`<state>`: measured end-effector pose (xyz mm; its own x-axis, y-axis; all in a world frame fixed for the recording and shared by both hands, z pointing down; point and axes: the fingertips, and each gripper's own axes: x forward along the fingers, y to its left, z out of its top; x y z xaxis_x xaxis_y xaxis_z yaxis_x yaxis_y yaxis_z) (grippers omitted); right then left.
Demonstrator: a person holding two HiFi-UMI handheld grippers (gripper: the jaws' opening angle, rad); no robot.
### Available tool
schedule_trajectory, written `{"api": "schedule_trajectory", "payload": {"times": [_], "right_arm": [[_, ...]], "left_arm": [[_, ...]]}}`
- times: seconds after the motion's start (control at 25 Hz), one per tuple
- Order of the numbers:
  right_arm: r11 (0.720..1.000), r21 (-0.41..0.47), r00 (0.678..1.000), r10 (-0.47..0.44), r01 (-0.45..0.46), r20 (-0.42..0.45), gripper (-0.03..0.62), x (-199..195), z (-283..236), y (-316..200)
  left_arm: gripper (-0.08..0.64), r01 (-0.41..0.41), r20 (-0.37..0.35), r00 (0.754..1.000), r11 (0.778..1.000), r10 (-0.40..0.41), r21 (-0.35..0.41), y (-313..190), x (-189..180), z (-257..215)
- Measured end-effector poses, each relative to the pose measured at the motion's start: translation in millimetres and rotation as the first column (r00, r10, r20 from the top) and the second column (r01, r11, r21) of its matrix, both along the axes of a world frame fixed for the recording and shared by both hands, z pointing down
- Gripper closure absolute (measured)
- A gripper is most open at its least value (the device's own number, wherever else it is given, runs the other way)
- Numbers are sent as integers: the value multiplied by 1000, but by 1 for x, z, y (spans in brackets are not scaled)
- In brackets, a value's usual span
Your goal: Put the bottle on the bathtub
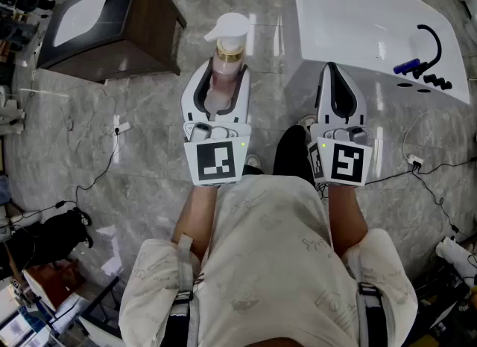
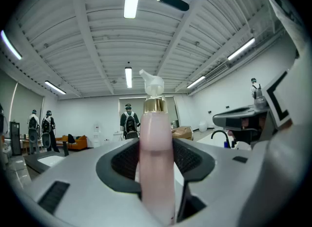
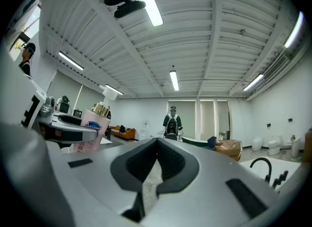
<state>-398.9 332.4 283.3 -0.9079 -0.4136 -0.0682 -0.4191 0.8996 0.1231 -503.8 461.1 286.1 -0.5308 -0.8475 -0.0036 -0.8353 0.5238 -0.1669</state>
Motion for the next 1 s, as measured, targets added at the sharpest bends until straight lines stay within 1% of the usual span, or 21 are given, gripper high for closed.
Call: {"api": "schedule_trajectory", "payload": {"times": [0.2,0.4,0.6,0.76,0.88,1.0], "right_arm": [[999,1,999,35,-35,-11,603,24,-10,19],[996,-15,996,90,-90,-26,603,48,-9,-2],[986,-29,987,161,-161,-29,603,70,-8,-26],[969,-47,970,242,-243,-32,603,99,-4,-48],[945,-74,947,318,-320,-37,603,130,4,-66],[922,-96,927,373,-375,-41,603,158,13,-81]], "left_arm": [[348,-44,-52,998,999,45,6,15,23,-2],[349,-111,-73,991,994,110,-4,-15,43,-1],[350,-190,-100,977,982,188,-4,-47,62,1],[350,-274,-112,956,961,271,-18,-78,84,3],[350,-346,-125,932,938,341,-25,-105,106,8],[350,-397,-135,911,917,391,-26,-128,128,12]]}}
